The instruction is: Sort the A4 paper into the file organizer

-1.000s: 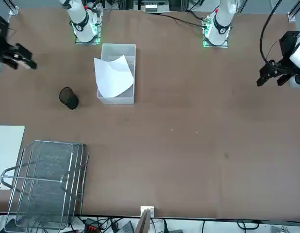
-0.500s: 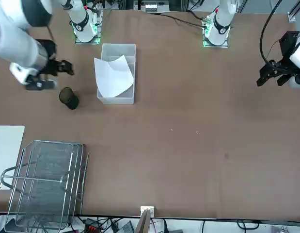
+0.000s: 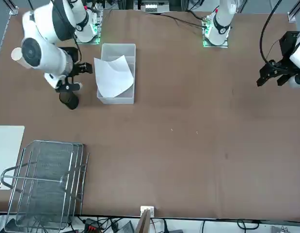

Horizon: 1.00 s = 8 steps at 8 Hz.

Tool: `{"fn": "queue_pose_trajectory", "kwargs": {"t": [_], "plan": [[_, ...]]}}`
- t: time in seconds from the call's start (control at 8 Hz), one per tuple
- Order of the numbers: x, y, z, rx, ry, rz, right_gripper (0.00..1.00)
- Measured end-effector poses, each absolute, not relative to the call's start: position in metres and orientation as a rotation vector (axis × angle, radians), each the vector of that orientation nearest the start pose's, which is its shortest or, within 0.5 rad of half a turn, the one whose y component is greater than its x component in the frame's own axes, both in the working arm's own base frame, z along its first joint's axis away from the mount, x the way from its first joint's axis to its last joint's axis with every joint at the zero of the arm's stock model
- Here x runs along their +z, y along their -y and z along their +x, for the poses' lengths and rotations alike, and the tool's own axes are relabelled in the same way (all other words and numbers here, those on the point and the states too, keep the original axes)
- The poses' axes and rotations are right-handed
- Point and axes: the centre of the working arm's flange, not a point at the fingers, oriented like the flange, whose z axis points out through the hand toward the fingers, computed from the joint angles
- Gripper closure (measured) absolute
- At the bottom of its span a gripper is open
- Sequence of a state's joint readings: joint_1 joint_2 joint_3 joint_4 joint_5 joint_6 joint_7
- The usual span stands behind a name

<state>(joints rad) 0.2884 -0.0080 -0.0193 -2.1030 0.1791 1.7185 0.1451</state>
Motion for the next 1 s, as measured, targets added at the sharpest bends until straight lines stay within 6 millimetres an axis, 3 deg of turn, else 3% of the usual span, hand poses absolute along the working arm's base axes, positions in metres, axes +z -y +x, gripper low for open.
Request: {"fn": "queue_pose_trajectory", "kwargs": {"t": [0.25, 0.5, 1.0], "plan": [[0.362, -0.168, 0.457, 0.675, 0.146, -2.991, 0.03], [0.331, -0.173, 0.447, 0.759, 0.164, -2.990, 0.03], [0.301, -0.168, 0.447, 0.860, 0.168, -2.990, 0.06]]}}
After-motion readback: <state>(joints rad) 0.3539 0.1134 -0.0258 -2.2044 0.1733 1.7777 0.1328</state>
